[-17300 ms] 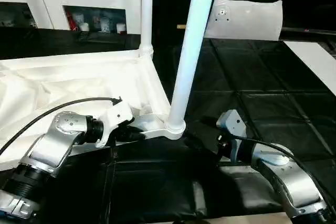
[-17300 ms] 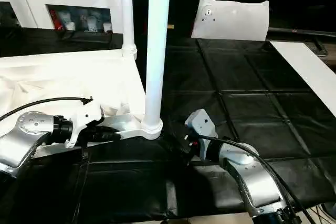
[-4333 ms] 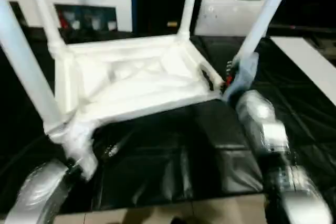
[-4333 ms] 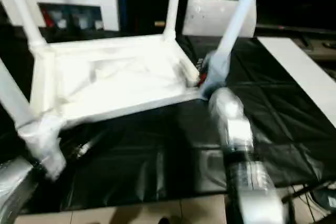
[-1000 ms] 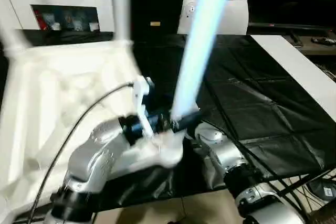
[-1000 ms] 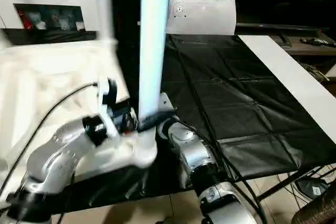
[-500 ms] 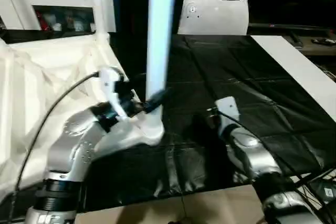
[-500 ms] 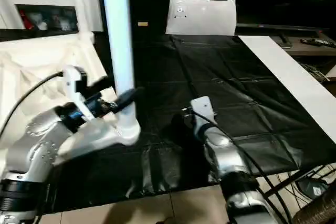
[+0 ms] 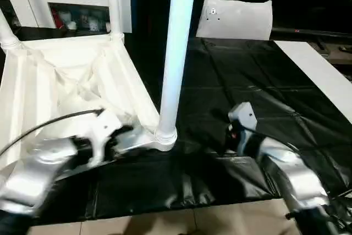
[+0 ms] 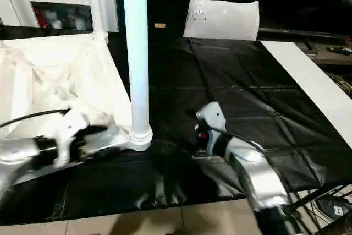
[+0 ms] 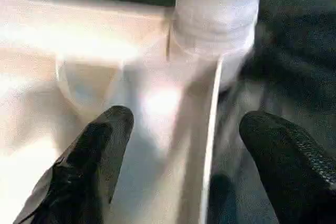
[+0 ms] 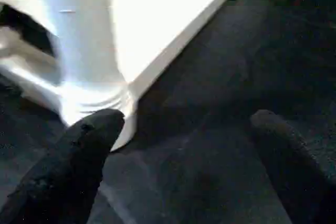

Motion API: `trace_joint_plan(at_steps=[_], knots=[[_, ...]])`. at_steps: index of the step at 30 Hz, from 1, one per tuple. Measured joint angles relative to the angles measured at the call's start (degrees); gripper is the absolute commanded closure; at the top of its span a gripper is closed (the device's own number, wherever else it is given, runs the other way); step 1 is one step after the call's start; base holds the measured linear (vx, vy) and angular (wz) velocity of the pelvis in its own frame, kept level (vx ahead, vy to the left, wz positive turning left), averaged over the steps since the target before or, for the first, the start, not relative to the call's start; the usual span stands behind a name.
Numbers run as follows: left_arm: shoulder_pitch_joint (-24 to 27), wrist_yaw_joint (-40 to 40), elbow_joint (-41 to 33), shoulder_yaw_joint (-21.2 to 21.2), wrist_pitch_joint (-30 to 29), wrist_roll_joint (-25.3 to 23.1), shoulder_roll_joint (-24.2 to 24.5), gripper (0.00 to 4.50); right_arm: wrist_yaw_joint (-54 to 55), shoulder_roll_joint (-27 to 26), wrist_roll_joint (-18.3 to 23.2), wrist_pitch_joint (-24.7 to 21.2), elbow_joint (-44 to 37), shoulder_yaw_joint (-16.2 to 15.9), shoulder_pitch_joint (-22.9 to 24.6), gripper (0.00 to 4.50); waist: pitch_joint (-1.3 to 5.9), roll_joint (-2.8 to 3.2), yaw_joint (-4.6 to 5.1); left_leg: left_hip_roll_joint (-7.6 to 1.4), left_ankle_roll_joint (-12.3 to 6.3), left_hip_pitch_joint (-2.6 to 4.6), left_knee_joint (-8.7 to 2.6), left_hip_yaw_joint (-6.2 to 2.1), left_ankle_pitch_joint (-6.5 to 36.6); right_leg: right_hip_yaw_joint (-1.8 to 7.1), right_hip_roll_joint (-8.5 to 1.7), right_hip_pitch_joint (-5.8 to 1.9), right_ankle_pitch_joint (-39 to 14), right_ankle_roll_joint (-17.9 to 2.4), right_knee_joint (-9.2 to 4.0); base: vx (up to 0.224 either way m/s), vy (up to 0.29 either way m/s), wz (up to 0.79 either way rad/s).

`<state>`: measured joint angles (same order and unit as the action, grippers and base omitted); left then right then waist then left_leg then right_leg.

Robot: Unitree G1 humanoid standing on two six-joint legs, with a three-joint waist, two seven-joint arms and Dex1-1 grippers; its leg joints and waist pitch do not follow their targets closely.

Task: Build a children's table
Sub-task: Rotate table base

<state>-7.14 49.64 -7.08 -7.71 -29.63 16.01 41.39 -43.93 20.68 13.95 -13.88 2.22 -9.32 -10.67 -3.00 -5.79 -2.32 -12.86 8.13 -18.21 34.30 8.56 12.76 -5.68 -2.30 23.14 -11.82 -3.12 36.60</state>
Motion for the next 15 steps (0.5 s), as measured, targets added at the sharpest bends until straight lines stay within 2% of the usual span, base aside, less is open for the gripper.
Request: trace_joint_plan(at_steps=[4, 6, 8, 10, 12, 14, 15], knots=[[-0.37, 0.19, -0.99, 0.25, -3.82, 0.54, 0.07, 1.08, -0.97, 0.61, 0.17, -2.39, -1.75, -0.08, 0.21, 0.0, -0.02, 0.04, -0.01, 0.01, 0.0, 0.03, 0.01, 0.0, -0.01, 0.0, 0.0, -0.02, 0.0, 0.0, 0.0, 0.0, 0.0, 0.0], [-0.82, 0.07, -1.57, 0.22, -5.48, 0.95, -0.81, 1.36, -0.89, 1.07, 0.17, -3.44, -2.3, -0.1, 0.38, 0.0, -0.06, 0.15, -0.18, 0.01, 0.0, 0.04, 0.02, -0.01, -0.01, 0.0, 0.0, -0.07, 0.0, 0.0, -0.05, 0.0, 0.0, 0.0], [-1.38, -0.15, -1.65, -0.08, -5.54, 1.04, -1.54, 1.44, -0.66, 1.15, 0.17, -3.93, -2.6, -0.1, 0.76, 0.0, -0.1, 0.23, -0.32, 0.02, 0.0, 0.03, 0.01, -0.02, 0.0, -0.01, 0.0, -0.08, 0.01, -0.01, -0.09, 0.0, 0.0, 0.0], [-1.99, -1.55, -1.64, -0.17, -5.47, 0.59, -2.8, 1.63, 0.12, 0.88, 0.16, -4.47, -4.44, -0.18, 1.88, 0.0, -0.11, 0.54, -0.48, 0.01, -0.02, 0.03, 0.01, -0.04, 0.02, -0.02, 0.01, -0.12, 0.02, -0.01, -0.14, 0.0, 0.0, 0.0], [-2.02, -3.97, -1.61, -0.01, -4.48, -0.01, -4.71, 1.88, 2.03, -0.19, 0.2, -5.8, -6.78, -0.03, 2.67, 0.0, -0.16, 1.19, -0.57, 0.02, -0.06, 0.01, 0.0, -0.04, 0.05, -0.03, 0.01, -0.15, 0.08, 0.0, -0.26, 0.0, 0.0, 0.0], [-1.96, -5.56, -1.65, 0.02, -3.1, -0.07, -6.0, 1.92, 3.07, -1.16, 0.32, -7.14, -8.34, -0.12, 3.27, 0.0, -0.18, 1.64, -0.59, 0.03, -0.06, 0.01, -0.06, -0.04, 0.04, -0.03, 0.02, -0.18, 0.15, 0.0, -0.36, 0.0, 0.0, 0.0], [-0.39, -7.53, -2.96, 2.7, -3.13, 0.87, -8.48, 1.92, 4.31, -1.89, 1.24, -8.56, -10.17, 0.17, 4.48, 0.0, -0.09, 2.04, -0.55, 0.03, -0.09, -0.01, -0.09, -0.04, 0.06, -0.04, 0.04, -0.2, 0.16, 0.0, -0.46, 0.0, 0.0, 0.0]])
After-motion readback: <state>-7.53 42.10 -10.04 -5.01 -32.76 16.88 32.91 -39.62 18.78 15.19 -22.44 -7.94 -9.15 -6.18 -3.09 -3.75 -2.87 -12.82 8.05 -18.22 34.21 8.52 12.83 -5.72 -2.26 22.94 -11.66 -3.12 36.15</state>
